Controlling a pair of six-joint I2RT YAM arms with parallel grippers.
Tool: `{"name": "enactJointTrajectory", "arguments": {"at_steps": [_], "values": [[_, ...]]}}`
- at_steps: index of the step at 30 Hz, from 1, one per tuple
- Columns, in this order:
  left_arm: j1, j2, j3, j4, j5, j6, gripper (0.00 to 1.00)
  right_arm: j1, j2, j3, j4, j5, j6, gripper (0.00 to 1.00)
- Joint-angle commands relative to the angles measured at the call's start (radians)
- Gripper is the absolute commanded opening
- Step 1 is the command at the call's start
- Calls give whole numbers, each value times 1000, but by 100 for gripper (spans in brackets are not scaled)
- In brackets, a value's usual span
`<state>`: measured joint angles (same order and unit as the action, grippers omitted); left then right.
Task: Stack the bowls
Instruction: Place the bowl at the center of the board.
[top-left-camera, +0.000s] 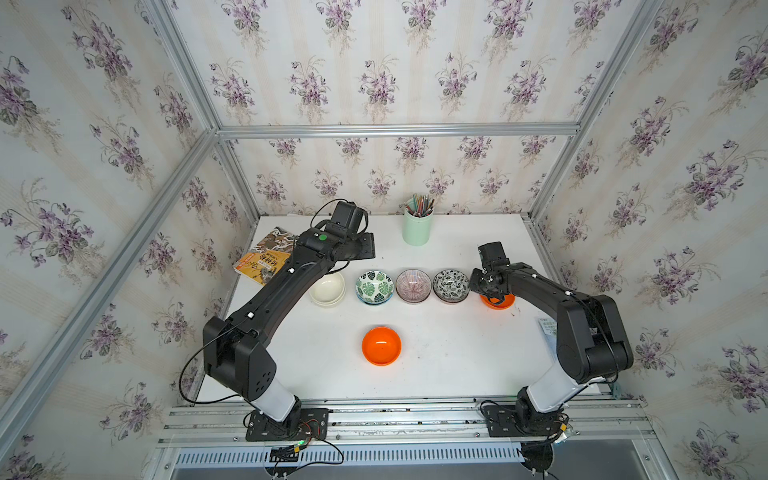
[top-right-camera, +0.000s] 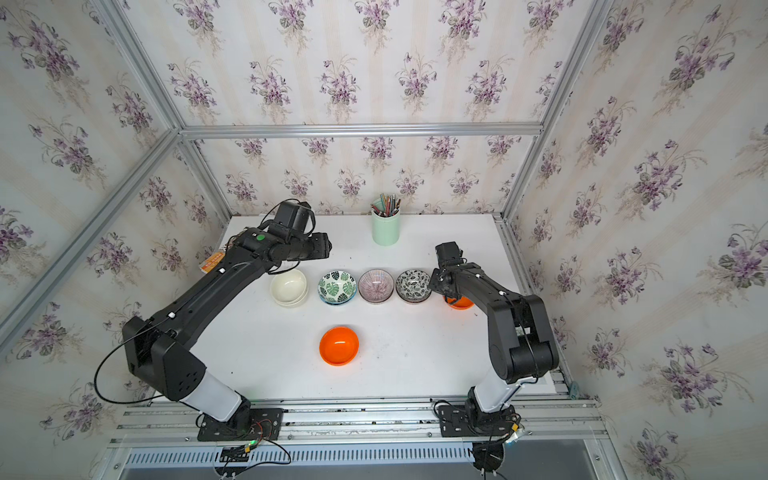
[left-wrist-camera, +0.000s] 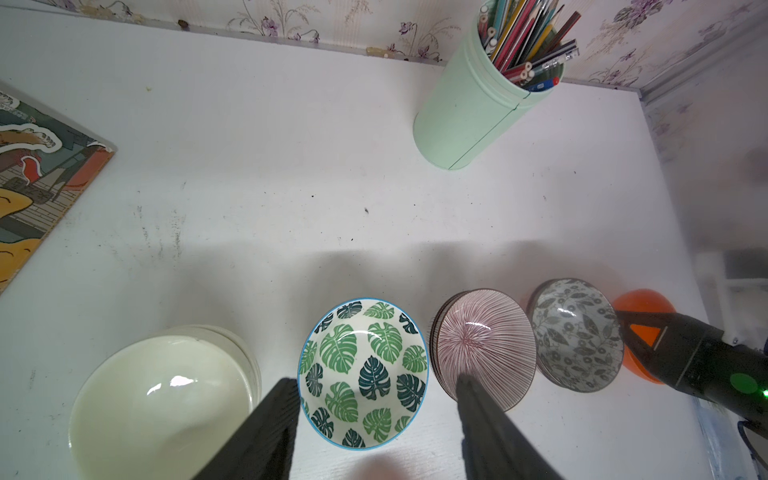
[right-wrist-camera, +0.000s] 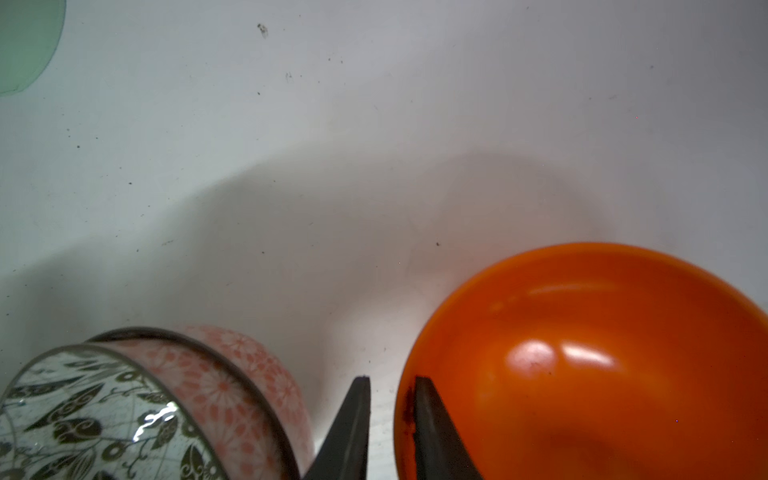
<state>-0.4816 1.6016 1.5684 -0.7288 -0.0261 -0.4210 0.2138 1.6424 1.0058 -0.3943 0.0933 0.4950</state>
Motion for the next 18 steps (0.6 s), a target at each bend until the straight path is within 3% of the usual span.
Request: {"name": "enactJointTrajectory", "arguments": {"at_steps": [1,6,13,18], "values": [[1,-11,6,-1,-13,7,64,0,-33,7,-11,6,-3,27],[0,-13,10,-3,-10,8,64,-26,-132,-4,-77,72,-14,31],[0,-6,20,-9,-9,19,64,-229,-220,-92,-69,24,-44,32],[1,-3,25,-10,-8,20,64,-286,-244,-159,-22,-25,-48,34]]}}
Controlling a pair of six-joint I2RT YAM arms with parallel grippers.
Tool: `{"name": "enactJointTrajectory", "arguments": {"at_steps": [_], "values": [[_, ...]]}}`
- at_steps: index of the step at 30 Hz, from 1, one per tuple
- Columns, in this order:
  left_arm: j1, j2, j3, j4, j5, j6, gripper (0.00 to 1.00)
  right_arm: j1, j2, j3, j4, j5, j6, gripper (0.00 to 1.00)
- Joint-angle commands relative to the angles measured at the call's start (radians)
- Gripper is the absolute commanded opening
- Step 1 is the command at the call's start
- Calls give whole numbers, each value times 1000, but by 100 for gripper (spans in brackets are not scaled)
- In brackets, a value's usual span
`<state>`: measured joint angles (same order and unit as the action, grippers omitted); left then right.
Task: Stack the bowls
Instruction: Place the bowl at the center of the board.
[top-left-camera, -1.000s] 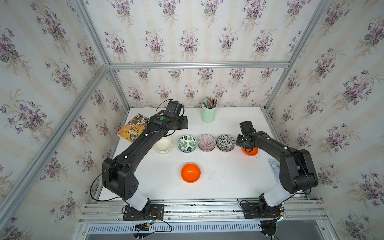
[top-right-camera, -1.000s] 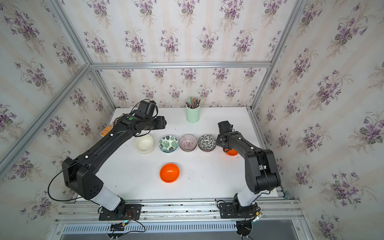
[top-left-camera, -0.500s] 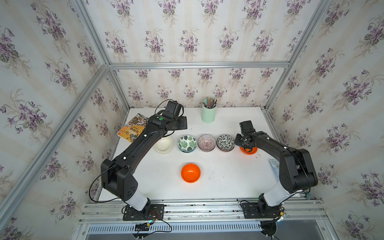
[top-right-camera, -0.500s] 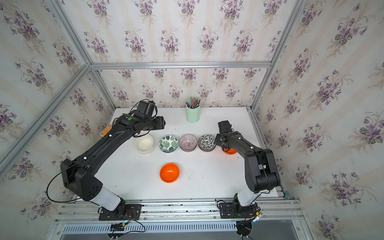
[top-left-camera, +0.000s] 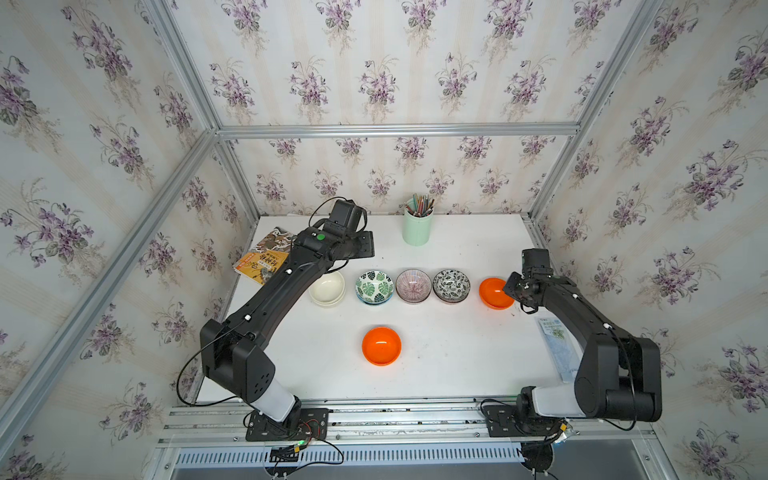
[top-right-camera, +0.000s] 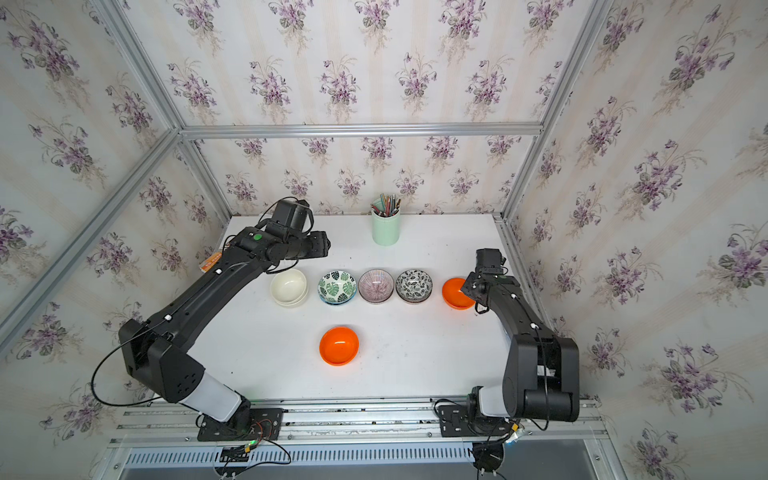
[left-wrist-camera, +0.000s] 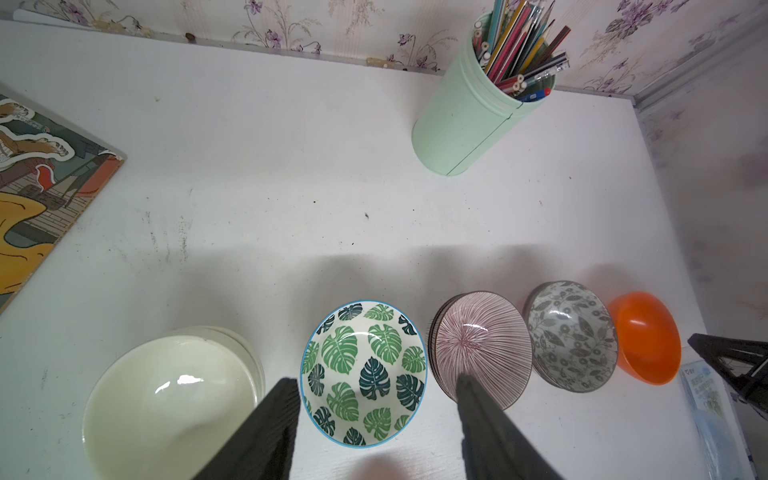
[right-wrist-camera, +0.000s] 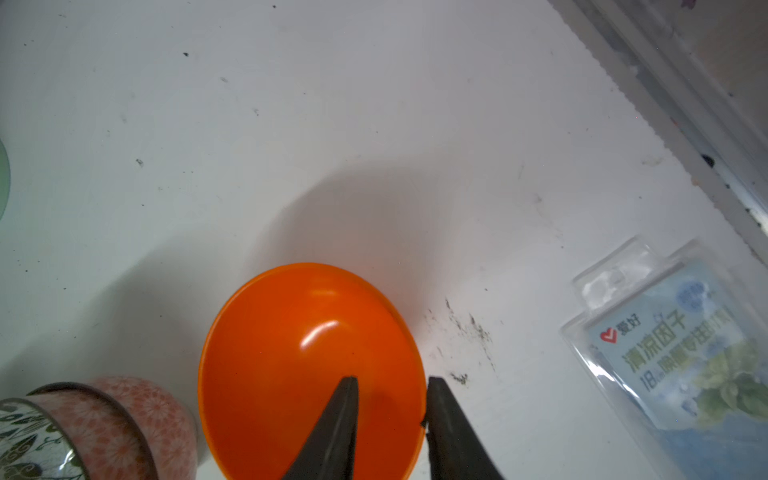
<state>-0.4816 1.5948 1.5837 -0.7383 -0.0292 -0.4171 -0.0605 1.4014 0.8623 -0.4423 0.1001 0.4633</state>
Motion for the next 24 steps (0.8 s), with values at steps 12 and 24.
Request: {"name": "enactJointTrajectory", "arguments": {"at_steps": [12,24], "values": [[1,1,7,-4,-14,20,64,-12,62,-58,89,-64,-21,33],[1,7,5,4,-10,9,64,-10,45,-97,150,-147,-44,15]]}}
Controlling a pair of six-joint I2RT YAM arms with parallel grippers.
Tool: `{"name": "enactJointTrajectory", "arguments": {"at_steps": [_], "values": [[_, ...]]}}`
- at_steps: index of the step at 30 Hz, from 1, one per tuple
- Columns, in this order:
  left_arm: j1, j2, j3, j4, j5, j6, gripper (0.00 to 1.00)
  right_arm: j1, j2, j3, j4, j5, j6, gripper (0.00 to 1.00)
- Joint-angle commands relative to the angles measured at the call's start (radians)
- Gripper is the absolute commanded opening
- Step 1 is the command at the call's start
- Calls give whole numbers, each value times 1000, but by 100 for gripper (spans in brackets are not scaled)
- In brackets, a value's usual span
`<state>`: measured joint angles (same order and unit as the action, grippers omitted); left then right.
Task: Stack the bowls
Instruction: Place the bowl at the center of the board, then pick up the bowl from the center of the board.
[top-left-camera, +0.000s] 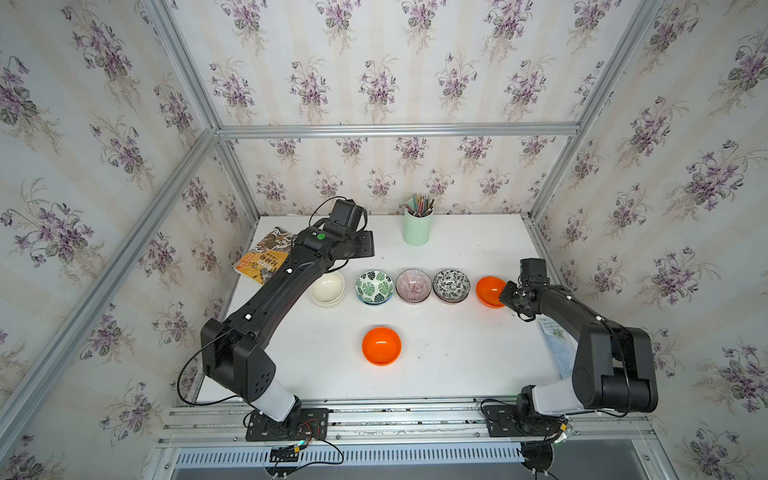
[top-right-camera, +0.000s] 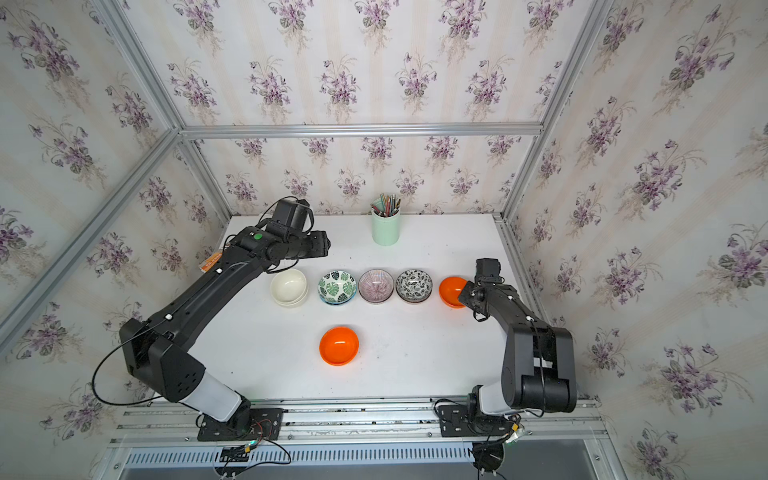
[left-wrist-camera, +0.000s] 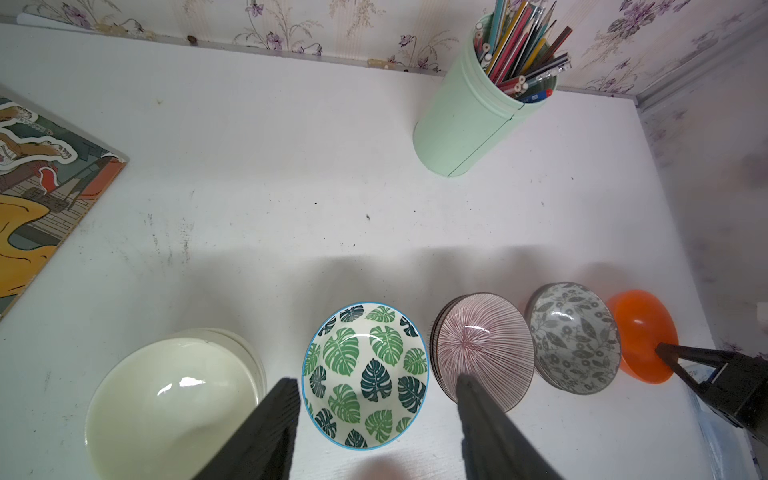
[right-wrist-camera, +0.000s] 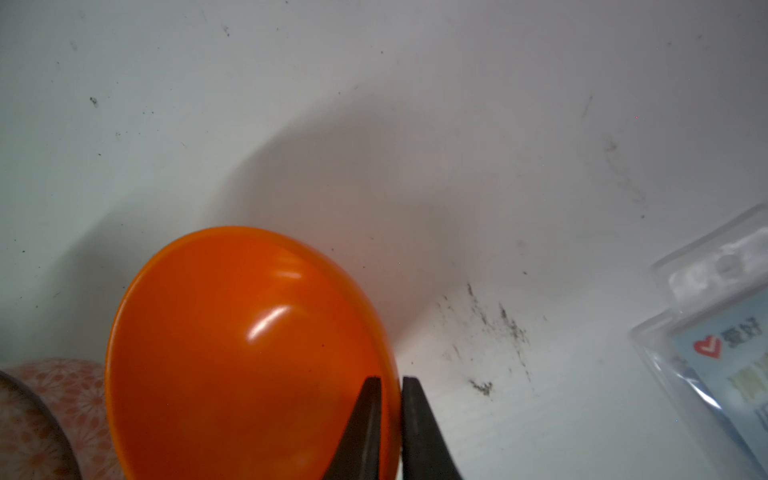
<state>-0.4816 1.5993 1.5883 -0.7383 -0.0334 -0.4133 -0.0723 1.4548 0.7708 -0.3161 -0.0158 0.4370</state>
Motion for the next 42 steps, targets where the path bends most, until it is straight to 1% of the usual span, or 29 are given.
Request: {"name": "enactJointTrajectory", "arguments": {"at_steps": [1,20,25,28,31,33,35,37,40,42], "values": [[0,5,-1,7,-5,4,64,2,-10,-9,27,-33,-19,14],[0,-12,-12,1,-14,0,64,5,41,26,44,-28,-30,14],[0,-14,-12,-1,-18,2,64,5,39,25,45,-18,-35,19],[0,-14,-12,-1,-18,2,64,5,29,28,36,-17,-31,25],[0,-15,-11,-3,-19,3,64,6,-10,27,20,-9,-28,31],[0,-16,-9,-7,-24,5,64,14,-51,36,-14,21,-30,33],[0,-18,-7,-13,-31,9,64,41,-95,51,-52,65,-33,35],[0,-19,-5,-20,-39,12,64,110,-142,79,-97,116,-36,37],[0,-23,-10,-32,-57,18,64,289,-187,123,-160,183,-38,41],[1,-24,-10,-44,-73,23,64,439,-208,134,-167,174,-48,43]]}}
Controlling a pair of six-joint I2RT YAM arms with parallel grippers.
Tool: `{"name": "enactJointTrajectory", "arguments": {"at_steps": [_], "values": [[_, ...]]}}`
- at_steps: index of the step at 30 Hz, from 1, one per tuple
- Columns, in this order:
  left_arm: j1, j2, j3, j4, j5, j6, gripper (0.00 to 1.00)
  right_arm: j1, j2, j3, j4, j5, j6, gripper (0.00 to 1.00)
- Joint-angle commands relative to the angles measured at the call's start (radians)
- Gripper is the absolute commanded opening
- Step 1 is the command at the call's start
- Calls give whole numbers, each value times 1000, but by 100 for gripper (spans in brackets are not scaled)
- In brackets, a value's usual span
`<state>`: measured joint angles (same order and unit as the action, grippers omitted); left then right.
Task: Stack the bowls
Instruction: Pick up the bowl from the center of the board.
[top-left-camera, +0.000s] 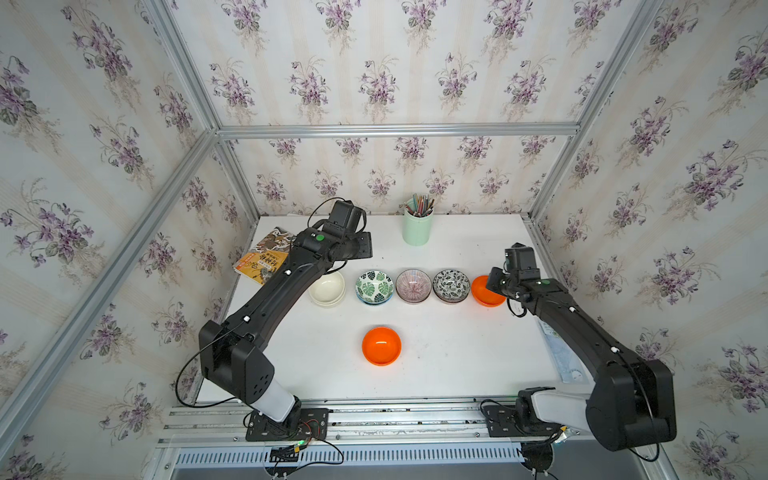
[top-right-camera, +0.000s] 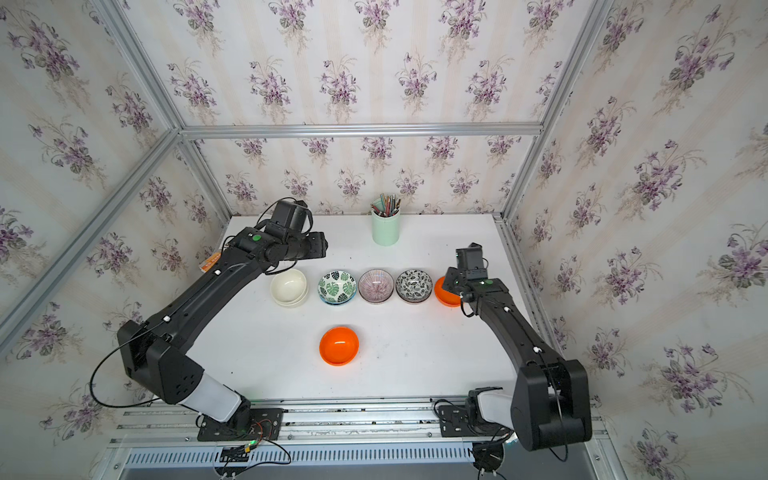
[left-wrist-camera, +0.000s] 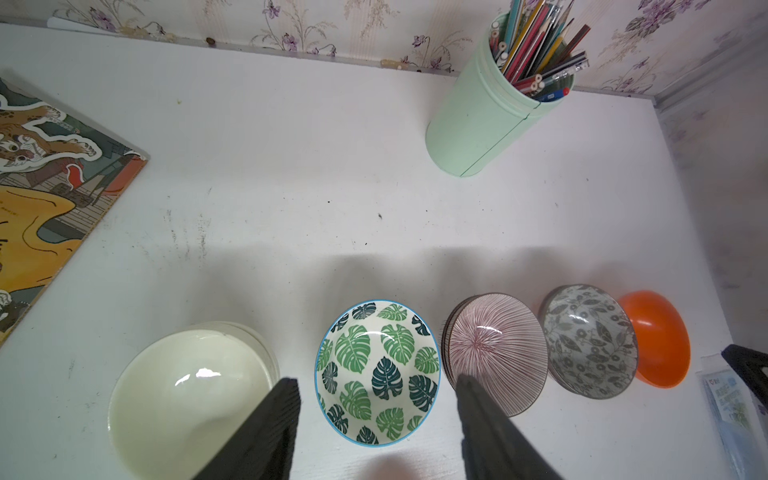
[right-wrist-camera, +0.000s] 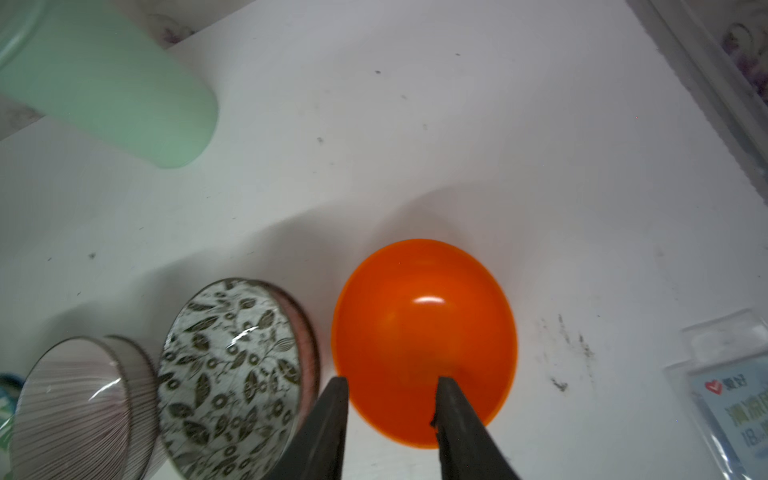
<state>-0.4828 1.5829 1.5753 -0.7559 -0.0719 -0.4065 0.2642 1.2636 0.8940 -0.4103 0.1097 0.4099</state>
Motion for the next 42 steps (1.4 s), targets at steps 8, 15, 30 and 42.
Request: {"name": "enactJointTrajectory", "arguments": {"at_steps": [8,15,30,42], "values": [[12,-9,-21,-43,-58,14,64,503,35,-5,32,-131,-67,46],[12,-11,-17,-49,-64,9,64,690,251,71,96,-144,-59,46],[19,-33,-19,-53,-67,13,64,748,431,128,83,-101,-40,40],[19,-34,-33,-42,-62,11,64,751,386,117,106,-115,-35,10]]}}
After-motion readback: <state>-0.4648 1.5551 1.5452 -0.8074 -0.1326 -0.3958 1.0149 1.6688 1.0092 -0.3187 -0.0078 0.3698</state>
